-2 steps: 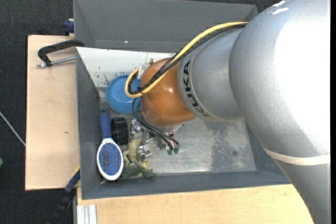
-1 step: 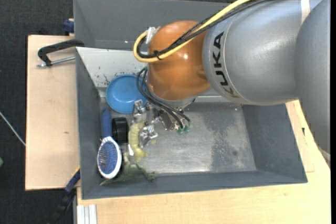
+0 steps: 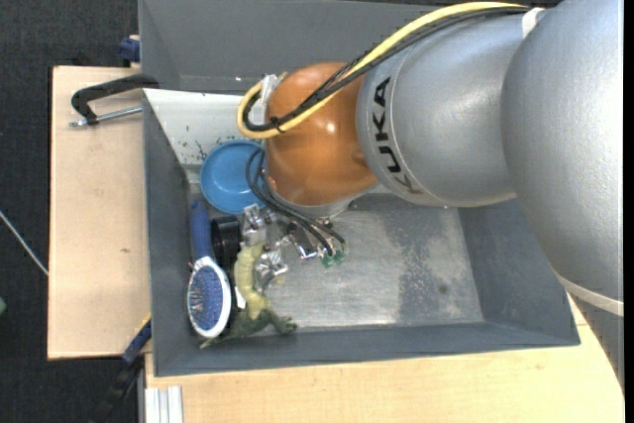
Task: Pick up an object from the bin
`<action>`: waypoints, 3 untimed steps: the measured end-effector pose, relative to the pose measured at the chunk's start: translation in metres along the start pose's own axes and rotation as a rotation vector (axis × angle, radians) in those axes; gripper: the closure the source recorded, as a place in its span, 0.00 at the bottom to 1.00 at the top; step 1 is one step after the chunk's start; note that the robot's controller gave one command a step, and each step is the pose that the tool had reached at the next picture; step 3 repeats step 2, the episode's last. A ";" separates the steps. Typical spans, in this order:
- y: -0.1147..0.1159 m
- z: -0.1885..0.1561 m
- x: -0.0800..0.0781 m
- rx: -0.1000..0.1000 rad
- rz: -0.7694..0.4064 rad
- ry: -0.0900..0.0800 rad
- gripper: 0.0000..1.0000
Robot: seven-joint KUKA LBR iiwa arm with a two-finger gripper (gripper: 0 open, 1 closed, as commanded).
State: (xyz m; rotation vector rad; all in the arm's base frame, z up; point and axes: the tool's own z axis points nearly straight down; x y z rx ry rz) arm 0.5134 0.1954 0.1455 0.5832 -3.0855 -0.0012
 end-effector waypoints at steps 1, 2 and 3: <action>0.001 -0.053 -0.007 0.001 -0.033 -0.013 1.00; 0.001 -0.074 -0.014 0.001 -0.202 -0.010 1.00; 0.001 -0.074 -0.014 0.001 -0.202 -0.010 1.00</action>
Offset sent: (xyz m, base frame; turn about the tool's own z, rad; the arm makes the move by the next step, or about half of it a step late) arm 0.0045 0.0015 0.0483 -0.0328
